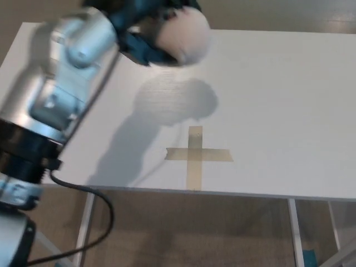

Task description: Use the left hand to take the pink dumpling toy on a person's hand and put it on the desk.

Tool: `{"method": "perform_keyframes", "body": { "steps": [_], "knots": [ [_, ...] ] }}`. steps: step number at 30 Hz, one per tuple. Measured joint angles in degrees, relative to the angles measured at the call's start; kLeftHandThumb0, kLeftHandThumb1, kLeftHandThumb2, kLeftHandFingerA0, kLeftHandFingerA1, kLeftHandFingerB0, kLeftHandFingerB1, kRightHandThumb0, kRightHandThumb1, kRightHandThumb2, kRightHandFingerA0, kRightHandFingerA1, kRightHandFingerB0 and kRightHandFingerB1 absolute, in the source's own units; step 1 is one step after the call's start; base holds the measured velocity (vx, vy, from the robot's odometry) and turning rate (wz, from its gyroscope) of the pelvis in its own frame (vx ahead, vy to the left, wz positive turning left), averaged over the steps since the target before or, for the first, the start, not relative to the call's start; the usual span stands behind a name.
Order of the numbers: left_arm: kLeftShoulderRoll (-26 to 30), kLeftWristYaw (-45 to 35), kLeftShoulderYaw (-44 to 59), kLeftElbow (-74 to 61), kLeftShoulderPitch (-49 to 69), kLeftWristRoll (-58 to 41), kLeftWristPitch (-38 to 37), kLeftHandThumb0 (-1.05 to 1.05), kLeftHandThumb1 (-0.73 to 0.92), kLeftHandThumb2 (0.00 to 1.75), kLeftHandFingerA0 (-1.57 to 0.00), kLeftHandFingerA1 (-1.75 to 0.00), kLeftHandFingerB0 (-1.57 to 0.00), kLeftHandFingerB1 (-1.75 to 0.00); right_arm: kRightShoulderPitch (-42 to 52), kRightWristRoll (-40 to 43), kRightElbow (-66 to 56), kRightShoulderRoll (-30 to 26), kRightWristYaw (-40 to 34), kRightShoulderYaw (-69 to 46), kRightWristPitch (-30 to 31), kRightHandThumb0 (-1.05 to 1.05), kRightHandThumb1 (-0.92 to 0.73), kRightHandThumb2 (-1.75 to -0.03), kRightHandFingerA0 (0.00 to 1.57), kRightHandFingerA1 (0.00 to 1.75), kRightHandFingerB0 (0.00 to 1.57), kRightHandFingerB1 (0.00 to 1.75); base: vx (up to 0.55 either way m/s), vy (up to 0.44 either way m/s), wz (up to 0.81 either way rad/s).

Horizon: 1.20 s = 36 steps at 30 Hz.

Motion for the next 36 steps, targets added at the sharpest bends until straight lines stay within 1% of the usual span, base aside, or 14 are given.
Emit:
{"method": "perform_keyframes", "body": {
  "steps": [1,2,4,6,7,8,14,15,20,29,30,34,35,36],
  "knots": [
    [0.8,-0.3,1.0,-0.5,0.0,-0.4,-0.3,-0.26,0.78,0.64,-0.79,-1.2,-0.85,-0.62,0.0,0.0,0.0,0.0,0.0,0.1,0.0,-0.22,-0.71,-0.61,0.68,0.46,0.56,0.42,0.0,0.0,0.0],
    [1.8,-0.6,2.1,-1.0,0.0,-0.9,-0.6,-0.25,0.78,0.63,-0.79,-1.18,-0.8,-0.84,0.0,0.0,0.0,0.0,0.0,0.1,0.0,-0.22,-0.71,-0.61,0.69,0.46,0.56,0.42,0.0,0.0,0.0],
    [3.6,-1.2,4.0,-1.6,0.0,-1.9,-1.2,-0.24,0.78,0.63,-0.8,-1.19,-0.78,-0.88,0.0,-0.1,0.1,-0.1,0.0,0.3,0.0,-0.22,-0.71,-0.61,0.68,0.46,0.56,0.42,0.0,0.0,0.0],
    [5.6,-1.7,6.1,-2.3,0.9,-2.9,-2.2,-0.23,0.77,0.63,-0.8,-1.19,-0.79,-0.85,0.0,-0.1,0.1,-0.1,0.0,0.4,0.0,-0.22,-0.71,-0.61,0.68,0.46,0.56,0.42,0.0,0.0,0.0],
    [6.4,-1.8,6.8,-2.3,1.5,-3.2,-2.6,-0.24,0.77,0.63,-0.81,-1.17,-0.85,-0.61,0.0,-0.1,0.2,-0.1,0.0,0.4,0.0,-0.22,-0.71,-0.61,0.68,0.46,0.56,0.42,0.0,0.0,0.0],
    [6.9,-1.9,7.3,-2.3,1.8,-3.5,-2.8,-0.25,0.77,0.63,-0.82,-1.18,-0.85,-0.58,0.1,-0.1,0.2,-0.1,0.0,0.4,0.0,-0.22,-0.71,-0.61,0.69,0.46,0.56,0.42,0.0,0.0,0.0],
    [11.4,-2.0,10.1,0.1,8.0,-4.6,-6.5,-0.24,0.77,0.64,-0.74,-1.31,-0.84,-0.71,0.2,-0.2,0.2,-0.1,-0.1,0.6,0.0,-0.22,-0.71,-0.61,0.68,0.46,0.57,0.42,0.0,0.0,0.0],
    [11.7,-2.0,10.2,0.7,8.4,-4.6,-7.0,-0.24,0.77,0.64,-0.78,-1.26,-0.85,-0.57,0.2,-0.2,0.2,-0.1,-0.1,0.6,0.0,-0.22,-0.71,-0.61,0.68,0.46,0.57,0.43,0.0,0.0,0.0],
    [13.9,-1.8,10.5,7.7,10.7,-5.1,-10.4,-0.22,0.77,0.64,-0.72,-1.32,-0.84,-0.69,0.2,-0.2,0.2,-0.1,-0.2,0.4,0.0,-0.21,-0.71,-0.61,0.68,0.46,0.58,0.43,0.0,0.0,0.0],
    [14.3,1.0,9.6,19.9,11.7,-4.7,-13.2,-0.23,0.77,0.65,-0.7,-1.39,-0.81,-0.53,0.3,0.0,0.2,0.0,-1.2,-0.2,-0.1,-0.26,-0.71,-0.61,0.67,0.45,0.58,0.43,0.0,0.0,0.0],
    [14.2,1.2,9.5,20.1,11.8,-4.6,-13.3,-0.21,0.76,0.64,-0.74,-1.28,-0.76,-0.5,0.3,0.0,0.2,0.0,-1.2,-0.2,-0.1,-0.26,-0.71,-0.61,0.67,0.45,0.58,0.43,0.0,0.0,0.0],
    [12.4,3.1,8.3,20.7,14.0,-3.9,-13.5,-0.21,0.76,0.64,-0.74,-1.29,-0.68,-0.46,0.3,0.0,0.2,0.1,-1.8,0.0,0.0,-0.26,-0.71,-0.61,0.67,0.45,0.58,0.43,0.0,0.0,0.0],
    [12.1,3.3,8.0,20.8,14.4,-3.8,-13.5,-0.22,0.77,0.63,-0.87,-1.01,-0.66,-0.45,0.2,0.0,0.2,0.1,-1.8,0.0,0.0,-0.26,-0.71,-0.61,0.67,0.45,0.59,0.43,0.0,0.0,0.0],
    [11.7,3.7,7.6,20.8,14.9,-3.6,-13.4,-0.22,0.77,0.63,-0.87,-1.01,-0.66,-0.45,0.2,0.0,0.2,0.1,-2.0,0.0,0.0,-0.26,-0.71,-0.61,0.67,0.45,0.59,0.43,0.0,0.0,0.0]
  ]
}}
